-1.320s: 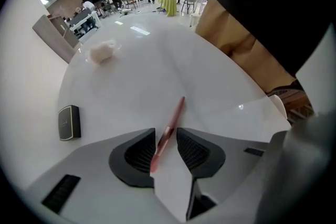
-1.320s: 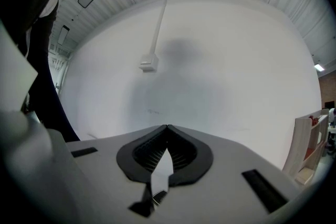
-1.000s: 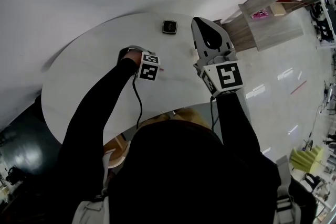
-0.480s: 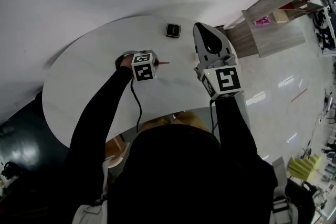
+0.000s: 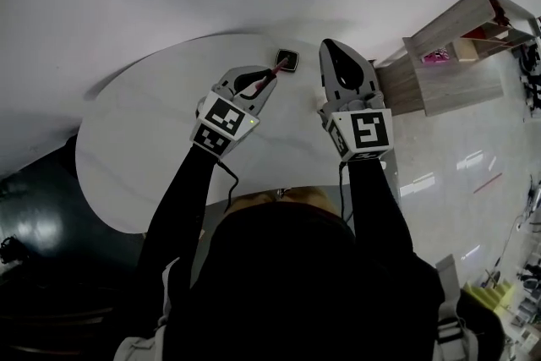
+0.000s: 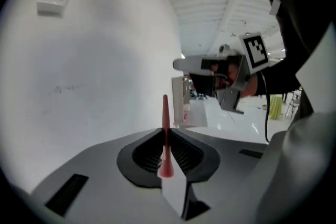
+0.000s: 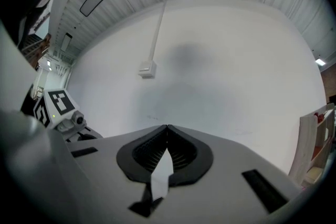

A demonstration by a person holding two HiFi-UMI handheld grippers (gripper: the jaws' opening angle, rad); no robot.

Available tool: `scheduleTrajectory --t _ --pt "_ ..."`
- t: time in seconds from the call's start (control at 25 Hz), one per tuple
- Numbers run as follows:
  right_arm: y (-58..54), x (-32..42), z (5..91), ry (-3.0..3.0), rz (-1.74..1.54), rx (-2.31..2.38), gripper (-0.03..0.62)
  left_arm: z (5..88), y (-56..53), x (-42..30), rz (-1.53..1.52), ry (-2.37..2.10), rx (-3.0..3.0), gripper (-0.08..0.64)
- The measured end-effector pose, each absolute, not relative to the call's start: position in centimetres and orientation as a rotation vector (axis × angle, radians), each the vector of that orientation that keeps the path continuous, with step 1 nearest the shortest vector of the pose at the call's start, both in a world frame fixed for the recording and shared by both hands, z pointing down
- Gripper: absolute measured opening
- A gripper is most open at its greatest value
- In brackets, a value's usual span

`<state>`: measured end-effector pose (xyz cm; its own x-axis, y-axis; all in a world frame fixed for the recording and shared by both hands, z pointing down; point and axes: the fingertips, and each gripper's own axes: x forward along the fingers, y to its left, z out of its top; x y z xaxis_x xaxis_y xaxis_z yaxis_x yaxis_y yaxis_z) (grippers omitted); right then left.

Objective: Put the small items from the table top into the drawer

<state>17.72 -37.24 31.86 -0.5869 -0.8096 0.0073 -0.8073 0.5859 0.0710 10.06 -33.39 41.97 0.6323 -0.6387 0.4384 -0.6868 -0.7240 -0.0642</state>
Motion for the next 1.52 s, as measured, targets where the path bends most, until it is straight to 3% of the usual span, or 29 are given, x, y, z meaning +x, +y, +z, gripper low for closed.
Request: scheduleTrajectory --t 0.32,0.68,1.12,1.52 --pt "-38.0 19.8 31.0 -2.774 -0.135 1.442 0.026 32.5 -33.9 8.4 0.083 -1.628 2.681 0.054" --pt "-38.1 16.4 33.0 -2.876 -0.056 1.271 0.026 31.3 -32.2 4.8 0.052 -1.856 2.545 0.054" --pt "-32.2 -0.6 32.3 -3.122 -0.011 0.712 0.026 30.0 -21.8 -9.1 0.077 -2.361 2.137 0.055" --pt "-15.5 -19.1 31.0 -3.225 -0.011 0.015 0.026 28.6 -2.7 -22.6 0.134 -2.812 1.567 0.055"
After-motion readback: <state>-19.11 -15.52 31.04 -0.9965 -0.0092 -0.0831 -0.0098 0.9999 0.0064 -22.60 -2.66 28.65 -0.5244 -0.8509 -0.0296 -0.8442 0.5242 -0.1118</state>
